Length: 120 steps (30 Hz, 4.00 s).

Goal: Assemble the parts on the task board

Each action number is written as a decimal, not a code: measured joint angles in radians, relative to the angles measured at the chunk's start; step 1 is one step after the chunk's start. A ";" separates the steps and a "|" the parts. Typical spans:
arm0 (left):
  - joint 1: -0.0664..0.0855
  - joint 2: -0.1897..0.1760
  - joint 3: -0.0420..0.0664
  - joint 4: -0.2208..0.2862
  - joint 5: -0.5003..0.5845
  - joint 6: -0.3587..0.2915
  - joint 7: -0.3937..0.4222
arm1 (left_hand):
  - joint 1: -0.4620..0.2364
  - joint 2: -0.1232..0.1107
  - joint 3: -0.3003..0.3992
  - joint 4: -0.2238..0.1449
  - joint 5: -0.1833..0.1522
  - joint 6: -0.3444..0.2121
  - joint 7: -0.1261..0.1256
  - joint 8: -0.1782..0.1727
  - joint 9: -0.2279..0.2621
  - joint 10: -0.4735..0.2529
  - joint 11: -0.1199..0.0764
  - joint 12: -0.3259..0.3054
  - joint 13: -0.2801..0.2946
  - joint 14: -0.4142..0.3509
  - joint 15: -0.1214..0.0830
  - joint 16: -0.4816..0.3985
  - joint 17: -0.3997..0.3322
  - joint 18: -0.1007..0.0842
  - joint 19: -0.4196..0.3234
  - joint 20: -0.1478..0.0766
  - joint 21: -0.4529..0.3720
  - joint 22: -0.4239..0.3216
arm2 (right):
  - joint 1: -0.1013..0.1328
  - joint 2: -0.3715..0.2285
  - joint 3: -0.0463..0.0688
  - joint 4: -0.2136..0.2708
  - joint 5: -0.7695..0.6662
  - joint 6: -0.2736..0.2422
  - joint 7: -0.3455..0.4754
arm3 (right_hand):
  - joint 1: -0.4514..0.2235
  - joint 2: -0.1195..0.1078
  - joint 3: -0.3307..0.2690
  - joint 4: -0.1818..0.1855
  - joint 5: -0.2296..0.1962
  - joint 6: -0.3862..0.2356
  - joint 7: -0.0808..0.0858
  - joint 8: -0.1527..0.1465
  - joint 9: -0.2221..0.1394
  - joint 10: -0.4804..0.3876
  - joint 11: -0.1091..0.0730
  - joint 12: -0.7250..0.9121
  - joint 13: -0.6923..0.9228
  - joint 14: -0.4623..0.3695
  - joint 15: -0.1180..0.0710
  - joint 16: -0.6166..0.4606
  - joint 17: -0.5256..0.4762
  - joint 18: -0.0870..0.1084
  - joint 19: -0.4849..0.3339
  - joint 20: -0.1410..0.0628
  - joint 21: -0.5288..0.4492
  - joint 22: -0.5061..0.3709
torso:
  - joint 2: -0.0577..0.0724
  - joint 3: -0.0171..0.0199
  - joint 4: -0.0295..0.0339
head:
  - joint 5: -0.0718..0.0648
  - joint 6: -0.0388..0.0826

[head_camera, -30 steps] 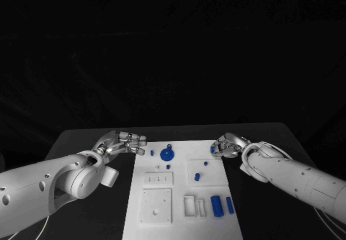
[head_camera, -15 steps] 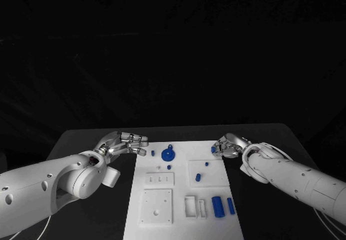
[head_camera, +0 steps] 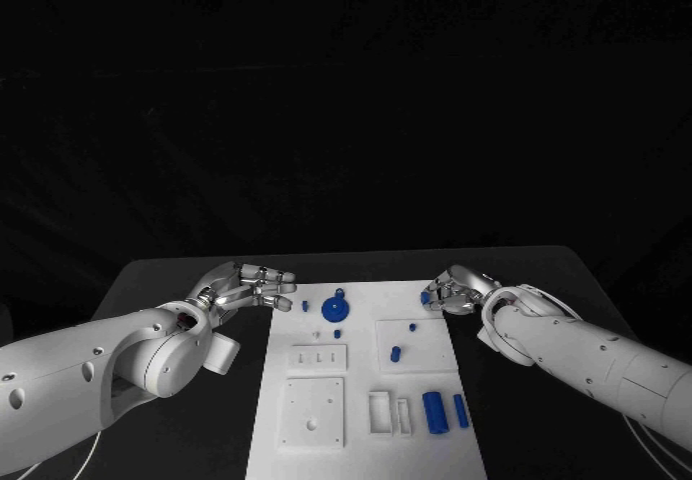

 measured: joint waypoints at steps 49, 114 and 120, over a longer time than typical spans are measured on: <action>0.000 0.002 0.000 -0.002 -0.001 0.008 -0.007 | 0.000 0.000 0.000 0.000 0.000 -0.003 -0.003 0.000 0.001 -0.003 0.003 0.000 0.000 0.000 0.000 0.000 0.000 0.000 0.000 0.000 0.000 0.000 | -0.001 0.025 0.000 -0.014 0.021 -0.026 -0.006 | 0.024 0.024 0.025 0.012 -0.078 0.087 -0.013 -0.005 0.004 0.005 -0.006 -0.004 -0.005 0.005 -0.005 0.000 0.001 0.000 0.004 -0.004 -0.004 0.000 | 0.000 0.0012 -0.0007 | 0.000 0.003; 0.081 0.271 -0.002 -0.175 -0.254 0.048 -0.592 | -0.181 -0.080 -0.039 0.298 -0.068 0.082 -0.071 0.000 0.009 0.308 -0.129 0.062 0.075 0.109 -0.148 0.821 0.393 -0.023 0.115 -0.150 0.418 0.385 | 0.072 0.104 -0.024 0.421 -0.157 0.036 -0.374 | -0.014 0.032 0.131 -0.032 -0.089 0.091 -0.012 -0.005 0.004 0.005 -0.012 -0.004 -0.004 0.005 -0.005 -0.004 0.005 0.000 0.004 -0.004 -0.008 -0.001 | -0.050 -0.0006 -0.0334 | 0.056 -0.004; 0.081 0.279 -0.002 -0.179 -0.262 0.042 -0.607 | -0.179 -0.067 -0.051 0.286 -0.068 0.082 -0.071 0.000 0.007 0.308 -0.129 0.055 0.074 0.109 -0.148 0.817 0.386 -0.023 0.122 -0.150 0.402 0.395 | 0.072 0.107 -0.025 0.431 -0.160 0.038 -0.379 | -0.014 0.032 0.131 -0.032 -0.089 0.091 -0.012 -0.005 0.004 0.005 -0.012 -0.004 -0.005 0.005 -0.005 -0.004 0.005 0.000 0.004 -0.004 -0.008 -0.001 | -0.049 -0.0007 -0.0335 | 0.056 -0.003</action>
